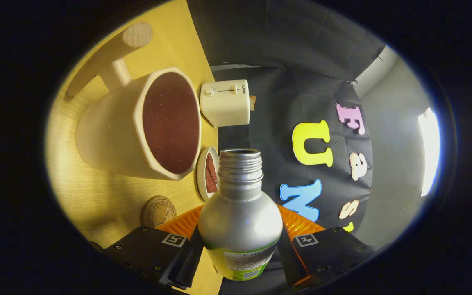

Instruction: Take the bottle from table, then pour the juice into the cup, finally place the bottle on the coaster

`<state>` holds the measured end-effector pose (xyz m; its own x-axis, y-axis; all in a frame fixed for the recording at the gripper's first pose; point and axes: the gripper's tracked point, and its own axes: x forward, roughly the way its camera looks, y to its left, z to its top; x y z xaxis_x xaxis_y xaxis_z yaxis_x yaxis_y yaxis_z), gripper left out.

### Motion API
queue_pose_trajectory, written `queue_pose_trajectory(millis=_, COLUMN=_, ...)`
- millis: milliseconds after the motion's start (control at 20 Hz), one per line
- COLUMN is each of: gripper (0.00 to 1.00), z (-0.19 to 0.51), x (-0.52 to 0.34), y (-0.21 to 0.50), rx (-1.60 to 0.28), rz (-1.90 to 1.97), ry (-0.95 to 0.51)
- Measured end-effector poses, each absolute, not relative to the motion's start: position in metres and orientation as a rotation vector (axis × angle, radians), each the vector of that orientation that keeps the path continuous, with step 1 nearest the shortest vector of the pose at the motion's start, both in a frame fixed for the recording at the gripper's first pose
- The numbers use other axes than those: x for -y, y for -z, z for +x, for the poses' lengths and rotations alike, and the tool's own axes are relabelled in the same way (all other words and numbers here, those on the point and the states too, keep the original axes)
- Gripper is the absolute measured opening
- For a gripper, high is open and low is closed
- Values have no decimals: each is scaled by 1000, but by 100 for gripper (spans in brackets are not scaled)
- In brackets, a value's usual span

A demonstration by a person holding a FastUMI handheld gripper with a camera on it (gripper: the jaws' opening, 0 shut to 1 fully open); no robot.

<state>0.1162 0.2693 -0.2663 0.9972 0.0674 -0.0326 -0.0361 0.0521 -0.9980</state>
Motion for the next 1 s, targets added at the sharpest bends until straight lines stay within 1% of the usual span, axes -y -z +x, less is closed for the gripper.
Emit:
queue_pose_trajectory(millis=450, gripper=80, z=124, x=-270, y=245, rx=107, rz=-1653, ry=-44)
queue_pose_trajectory(millis=1000, gripper=80, z=125, x=-271, y=245, rx=152, rz=-1753, ry=-25)
